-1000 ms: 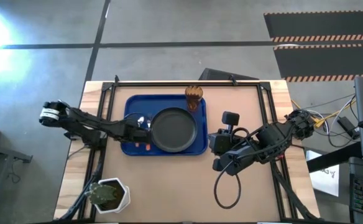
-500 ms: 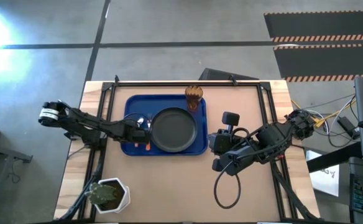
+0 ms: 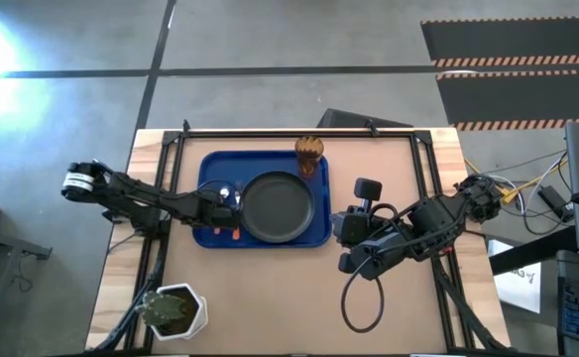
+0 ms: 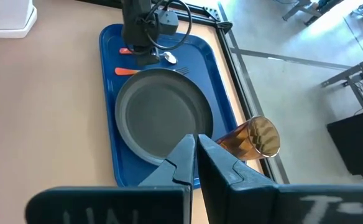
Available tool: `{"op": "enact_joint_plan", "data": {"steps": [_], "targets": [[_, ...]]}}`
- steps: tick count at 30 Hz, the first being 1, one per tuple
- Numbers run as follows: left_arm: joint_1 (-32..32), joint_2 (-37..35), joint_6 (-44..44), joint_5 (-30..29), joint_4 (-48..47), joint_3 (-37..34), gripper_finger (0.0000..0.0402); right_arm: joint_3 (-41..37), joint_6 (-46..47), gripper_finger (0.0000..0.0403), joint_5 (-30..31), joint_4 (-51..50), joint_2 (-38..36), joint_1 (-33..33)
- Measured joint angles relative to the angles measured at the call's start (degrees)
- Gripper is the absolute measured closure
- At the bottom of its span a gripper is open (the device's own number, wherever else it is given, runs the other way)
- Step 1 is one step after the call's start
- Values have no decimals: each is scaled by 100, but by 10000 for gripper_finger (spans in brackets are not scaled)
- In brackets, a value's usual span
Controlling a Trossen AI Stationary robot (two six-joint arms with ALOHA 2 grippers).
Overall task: Pick and place plate/cup/fork/spoon on tray
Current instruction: Put the orange spoon beside the fork on the blue tray, then move the blue tray to the center of the table
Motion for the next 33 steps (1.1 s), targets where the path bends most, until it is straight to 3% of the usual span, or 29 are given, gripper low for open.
{"op": "enact_joint_plan", "data": {"steps": [12, 18, 25, 33], "targets": [[0, -211, 931, -12, -54, 343, 297, 0, -13, 394, 2, 0, 0, -2], [4, -527, 906, -30, -898, 491, 297, 0, -3, 394, 2, -4, 0, -2], [0, -1201, 902, -157, -1342, 812, 297, 0, 2, 394, 2, -4, 1, -2], [-30, -2159, 2021, -702, -1316, 1632, 297, -190, 287, 394, 0, -4, 13, -75]]}}
